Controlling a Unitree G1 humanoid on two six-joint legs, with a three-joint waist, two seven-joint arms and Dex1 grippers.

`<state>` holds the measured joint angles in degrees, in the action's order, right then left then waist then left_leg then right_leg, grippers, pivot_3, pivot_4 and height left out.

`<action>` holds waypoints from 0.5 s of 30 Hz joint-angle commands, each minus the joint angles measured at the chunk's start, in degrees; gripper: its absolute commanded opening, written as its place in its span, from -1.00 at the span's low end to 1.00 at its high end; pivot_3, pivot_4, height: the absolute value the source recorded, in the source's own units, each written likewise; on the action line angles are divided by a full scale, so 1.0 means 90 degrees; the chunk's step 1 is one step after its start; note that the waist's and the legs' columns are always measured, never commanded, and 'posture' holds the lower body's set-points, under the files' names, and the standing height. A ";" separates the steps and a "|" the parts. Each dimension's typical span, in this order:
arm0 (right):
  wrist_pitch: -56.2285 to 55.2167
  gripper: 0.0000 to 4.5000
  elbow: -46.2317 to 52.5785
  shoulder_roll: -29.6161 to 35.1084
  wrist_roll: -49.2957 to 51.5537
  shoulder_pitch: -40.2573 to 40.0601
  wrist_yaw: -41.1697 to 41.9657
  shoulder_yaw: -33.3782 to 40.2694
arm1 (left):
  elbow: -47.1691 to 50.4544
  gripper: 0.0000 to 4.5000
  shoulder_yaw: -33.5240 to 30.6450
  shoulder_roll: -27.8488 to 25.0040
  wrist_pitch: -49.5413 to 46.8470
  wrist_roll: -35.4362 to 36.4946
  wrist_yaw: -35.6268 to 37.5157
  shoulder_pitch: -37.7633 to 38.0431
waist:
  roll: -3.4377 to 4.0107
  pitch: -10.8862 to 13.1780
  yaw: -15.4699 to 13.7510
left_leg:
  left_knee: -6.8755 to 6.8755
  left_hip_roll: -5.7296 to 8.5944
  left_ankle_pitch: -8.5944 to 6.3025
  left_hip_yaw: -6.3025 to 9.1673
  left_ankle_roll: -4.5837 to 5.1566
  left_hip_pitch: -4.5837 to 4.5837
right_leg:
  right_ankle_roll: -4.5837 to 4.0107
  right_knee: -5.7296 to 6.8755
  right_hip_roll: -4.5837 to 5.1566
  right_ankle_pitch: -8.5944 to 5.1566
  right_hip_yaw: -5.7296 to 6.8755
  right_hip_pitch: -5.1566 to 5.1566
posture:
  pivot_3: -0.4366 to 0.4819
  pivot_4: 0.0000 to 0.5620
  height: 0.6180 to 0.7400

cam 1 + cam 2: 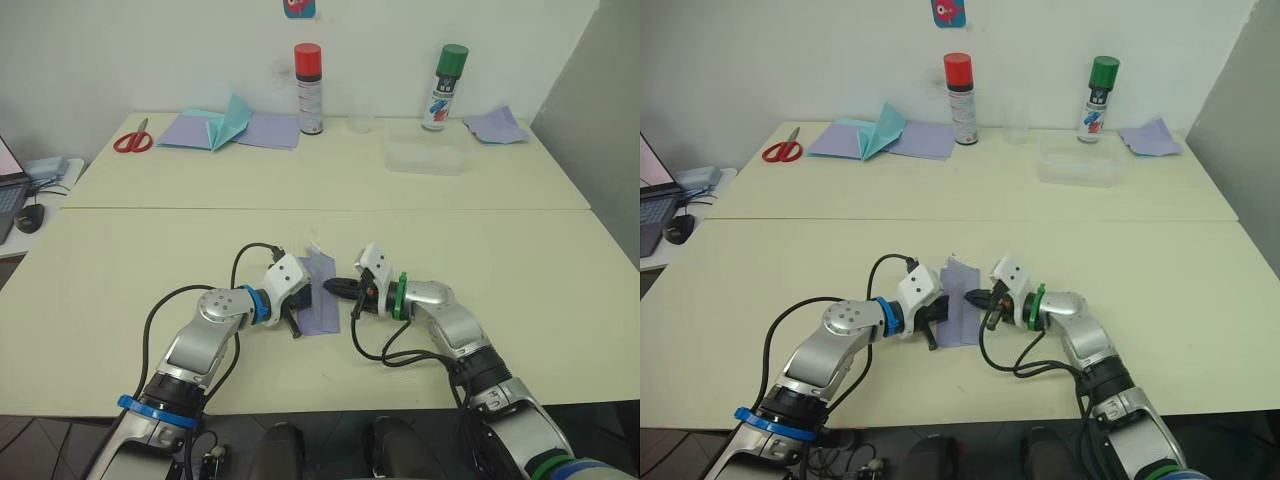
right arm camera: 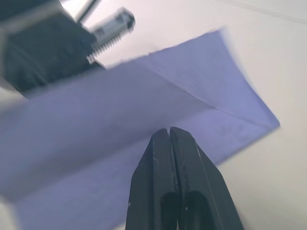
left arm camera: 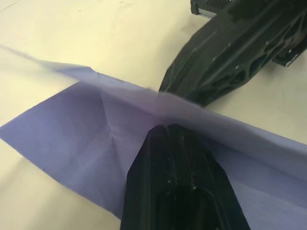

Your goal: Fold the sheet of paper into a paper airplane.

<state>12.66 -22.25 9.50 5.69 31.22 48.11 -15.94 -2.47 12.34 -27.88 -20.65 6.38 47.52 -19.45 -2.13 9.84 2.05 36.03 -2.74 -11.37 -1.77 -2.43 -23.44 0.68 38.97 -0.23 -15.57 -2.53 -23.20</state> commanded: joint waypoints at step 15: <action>-0.0524 -0.99 -0.0362 0.0098 -0.0670 0.0133 -0.0139 -0.0424 | 0.0759 -1.00 -0.1650 -0.1491 -0.1047 0.0838 0.0117 0.0542 | 0.0000 -0.0013 0.0128 | -0.0025 -0.0019 0.0000 0.0016 0.0000 0.0057 | -0.0027 0.0005 0.0018 -0.0015 0.0000 0.0034 | -0.05 -0.47 1.00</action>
<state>7.08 -24.92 10.03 0.74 32.98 46.38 -19.21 3.28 0.32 -40.80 -29.50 11.88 48.40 -12.51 -2.13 9.73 3.20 35.80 -2.89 -11.38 -1.62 -2.43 -22.96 0.44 39.02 -0.06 -15.71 -2.52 -22.92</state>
